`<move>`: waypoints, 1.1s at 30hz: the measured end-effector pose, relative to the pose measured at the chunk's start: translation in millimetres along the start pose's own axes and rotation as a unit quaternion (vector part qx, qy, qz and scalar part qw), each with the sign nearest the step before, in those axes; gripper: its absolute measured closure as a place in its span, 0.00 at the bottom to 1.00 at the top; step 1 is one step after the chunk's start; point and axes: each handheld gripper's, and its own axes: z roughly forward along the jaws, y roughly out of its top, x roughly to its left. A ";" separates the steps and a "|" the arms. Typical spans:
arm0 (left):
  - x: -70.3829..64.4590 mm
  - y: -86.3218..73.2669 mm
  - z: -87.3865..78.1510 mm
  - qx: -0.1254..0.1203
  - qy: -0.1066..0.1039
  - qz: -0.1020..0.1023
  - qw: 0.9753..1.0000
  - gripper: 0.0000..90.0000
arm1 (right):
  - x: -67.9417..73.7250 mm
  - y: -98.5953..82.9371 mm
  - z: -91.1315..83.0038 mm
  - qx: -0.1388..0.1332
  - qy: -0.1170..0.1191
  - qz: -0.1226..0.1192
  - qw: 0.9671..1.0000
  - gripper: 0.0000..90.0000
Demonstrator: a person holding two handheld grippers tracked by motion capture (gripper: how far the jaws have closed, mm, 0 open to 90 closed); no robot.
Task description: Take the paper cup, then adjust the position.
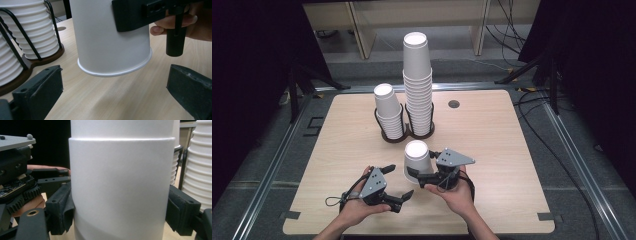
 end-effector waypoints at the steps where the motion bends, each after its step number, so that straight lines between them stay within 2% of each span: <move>1: -0.9 0.0 -1.2 0.004 -0.001 -0.001 1.000 0.00 | 1.1 -1.6 0.8 -0.006 0.008 0.005 1.000 0.23; 2: -1.5 -0.4 -0.7 -0.003 -0.003 -0.004 1.000 0.00 | 2.0 -2.7 -0.8 -0.004 0.006 0.003 1.000 0.23; 3: -1.8 0.1 -2.4 0.003 -0.004 -0.004 1.000 0.00 | 2.8 -3.5 -1.0 -0.006 0.006 0.005 1.000 0.23; 4: -2.1 -0.2 -2.7 0.002 -0.005 -0.007 1.000 0.00 | 3.0 -4.5 -1.1 -0.008 0.006 -0.003 1.000 0.23; 5: -2.0 -0.5 -3.2 0.003 -0.005 -0.008 1.000 0.00 | 5.2 -5.4 -2.2 0.001 0.013 0.010 1.000 0.23; 8: -0.9 -1.2 -3.2 -0.003 -0.008 -0.013 1.000 0.00 | 8.2 -7.7 -1.8 -0.002 0.016 0.011 1.000 0.23; 9: -0.4 -1.1 -3.4 -0.002 -0.009 -0.013 1.000 0.00 | 8.6 -7.5 -2.4 0.002 0.009 0.005 1.000 0.23; 10: 0.0 -1.0 -3.1 -0.002 -0.010 -0.015 1.000 0.00 | 9.2 -7.8 -1.1 0.000 0.019 0.013 1.000 0.23; 13: -0.2 -0.6 -0.1 -0.002 -0.014 -0.019 1.000 0.00 | 9.1 -7.3 -0.2 0.001 0.027 0.010 1.000 0.23; 14: -0.8 -0.1 0.7 0.002 -0.015 -0.019 1.000 0.00 | 7.6 -7.6 0.6 0.001 0.025 -0.003 1.000 0.23; 16: -1.9 -0.1 3.0 0.003 -0.017 -0.020 1.000 0.00 | 8.8 -8.5 1.5 0.003 0.033 0.007 0.999 0.23; 17: -2.0 -0.3 4.2 0.004 -0.017 -0.020 1.000 0.00 | 10.0 -8.9 1.1 0.007 0.028 0.009 1.000 0.23; 18: -1.9 -0.4 5.0 0.006 -0.017 -0.021 1.000 0.00 | 10.0 -9.8 1.9 0.005 0.032 0.010 0.999 0.23; 19: -2.0 -0.6 5.9 0.007 -0.018 -0.024 1.000 0.00 | 8.9 -10.0 2.3 0.004 0.034 -0.001 0.999 0.23; 20: -1.9 -1.4 7.9 0.000 -0.022 -0.026 0.999 0.00 | 9.0 -10.5 2.0 0.003 0.034 0.002 0.999 0.23; 22: -1.6 -0.6 7.3 0.011 -0.019 -0.020 1.000 0.00 | 9.2 -10.8 1.9 0.000 0.032 0.003 0.999 0.23; 23: -2.1 -0.3 7.9 0.008 -0.021 -0.023 0.999 0.00 | 10.6 -10.9 1.9 0.004 0.038 0.013 0.999 0.23; 25: -2.2 0.2 8.6 0.004 -0.025 -0.026 0.999 0.00 | 11.3 -10.8 1.8 0.003 0.036 0.010 0.999 0.23; 27: -1.3 0.0 9.3 0.003 -0.028 -0.024 0.999 0.00 | 11.5 -10.5 2.6 -0.004 0.033 -0.004 0.999 0.23; 28: -1.2 0.3 8.9 0.007 -0.027 -0.025 0.999 0.00 | 14.0 -10.7 2.6 0.005 0.040 0.013 0.999 0.23; 29: -1.2 0.1 9.2 0.007 -0.028 -0.026 0.999 0.00 | 12.3 -11.2 3.6 0.000 0.038 -0.001 0.999 0.23; 31: -1.9 -0.9 11.3 0.000 -0.030 -0.030 0.999 0.01 | 14.7 -11.7 3.9 0.008 0.035 0.008 0.999 0.23; 32: -2.1 -0.9 11.9 0.001 -0.031 -0.029 0.999 0.01 | 14.7 -12.3 4.8 0.008 0.043 0.010 0.999 0.23; 33: -2.3 -0.5 11.8 0.006 -0.031 -0.028 0.999 0.01 | 14.6 -12.7 5.6 0.010 0.041 0.003 0.999 0.23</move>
